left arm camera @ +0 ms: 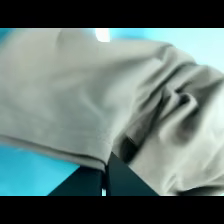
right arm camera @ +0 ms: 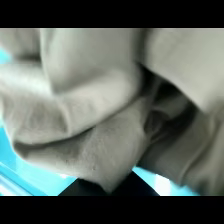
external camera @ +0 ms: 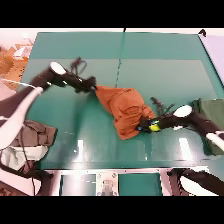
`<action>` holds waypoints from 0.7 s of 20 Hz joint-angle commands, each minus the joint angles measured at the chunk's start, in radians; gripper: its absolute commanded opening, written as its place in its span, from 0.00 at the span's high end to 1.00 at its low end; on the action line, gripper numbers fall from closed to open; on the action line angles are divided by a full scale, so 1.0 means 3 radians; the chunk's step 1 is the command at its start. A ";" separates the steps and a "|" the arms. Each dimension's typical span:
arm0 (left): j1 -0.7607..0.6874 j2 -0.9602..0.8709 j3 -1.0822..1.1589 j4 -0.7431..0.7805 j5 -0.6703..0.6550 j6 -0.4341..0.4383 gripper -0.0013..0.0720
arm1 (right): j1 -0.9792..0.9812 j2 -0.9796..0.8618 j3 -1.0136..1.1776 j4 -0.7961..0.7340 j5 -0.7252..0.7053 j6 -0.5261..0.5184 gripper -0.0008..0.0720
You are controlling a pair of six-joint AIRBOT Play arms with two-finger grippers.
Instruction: Fold the shirts.
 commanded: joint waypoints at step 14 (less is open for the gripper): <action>0.0807 0.2244 0.1720 0.0647 -0.0277 0.0326 0.95 | -0.1517 0.1359 0.3225 -0.0673 0.1026 0.0421 0.97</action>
